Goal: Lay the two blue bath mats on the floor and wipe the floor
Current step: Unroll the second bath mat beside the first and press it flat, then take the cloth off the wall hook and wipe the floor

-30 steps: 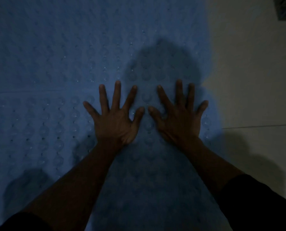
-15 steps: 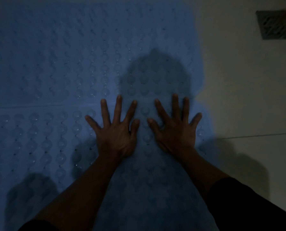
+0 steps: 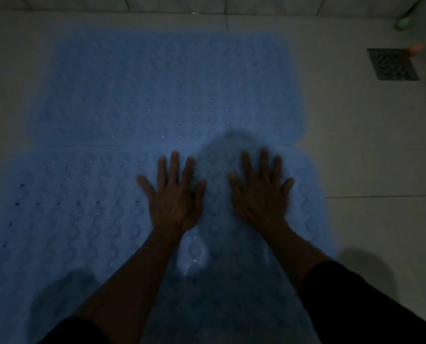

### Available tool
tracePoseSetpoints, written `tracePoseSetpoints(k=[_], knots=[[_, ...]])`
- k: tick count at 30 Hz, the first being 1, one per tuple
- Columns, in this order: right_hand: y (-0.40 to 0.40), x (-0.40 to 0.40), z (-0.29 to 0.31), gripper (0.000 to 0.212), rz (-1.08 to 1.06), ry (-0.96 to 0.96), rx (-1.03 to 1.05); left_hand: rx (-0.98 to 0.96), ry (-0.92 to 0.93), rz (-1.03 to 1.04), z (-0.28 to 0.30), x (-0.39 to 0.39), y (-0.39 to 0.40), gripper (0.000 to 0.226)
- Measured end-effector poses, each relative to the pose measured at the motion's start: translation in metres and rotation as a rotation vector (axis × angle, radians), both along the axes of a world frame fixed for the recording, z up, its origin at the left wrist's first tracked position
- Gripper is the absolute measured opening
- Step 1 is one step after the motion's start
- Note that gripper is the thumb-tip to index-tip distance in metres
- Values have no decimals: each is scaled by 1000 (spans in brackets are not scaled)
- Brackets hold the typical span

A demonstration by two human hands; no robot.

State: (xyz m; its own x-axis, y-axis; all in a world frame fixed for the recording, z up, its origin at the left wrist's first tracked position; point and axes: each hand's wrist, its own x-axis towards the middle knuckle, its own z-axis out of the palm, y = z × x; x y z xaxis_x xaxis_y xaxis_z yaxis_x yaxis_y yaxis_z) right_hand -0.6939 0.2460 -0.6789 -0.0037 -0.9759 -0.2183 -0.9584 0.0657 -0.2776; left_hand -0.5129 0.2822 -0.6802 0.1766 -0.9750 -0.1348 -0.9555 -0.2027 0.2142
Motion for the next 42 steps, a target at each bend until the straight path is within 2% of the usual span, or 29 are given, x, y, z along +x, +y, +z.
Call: tracePoseSetpoints(k=[3,9,15,20,26,38,42], knots=[[41,25,-1,67,92,21,-57,66,-31,81,-2,12,38,70],[57,33,-10,66,129,87,-98,53,-50,14,-6,25,54,66],[53,34,-1,63,143,81,28,137,-21,-4,1,25,51,64],[45,26,49,63,205,39,237,405,110,-9,52,35,37,67],[54,30,202,62,82,-93,305,370,270,140,201,28,48,64],[44,32,573,66,78,-151,220,234,316,110,559,38,52,67],[32,40,700,67,47,-195,147,131,324,68,686,50,37,66]])
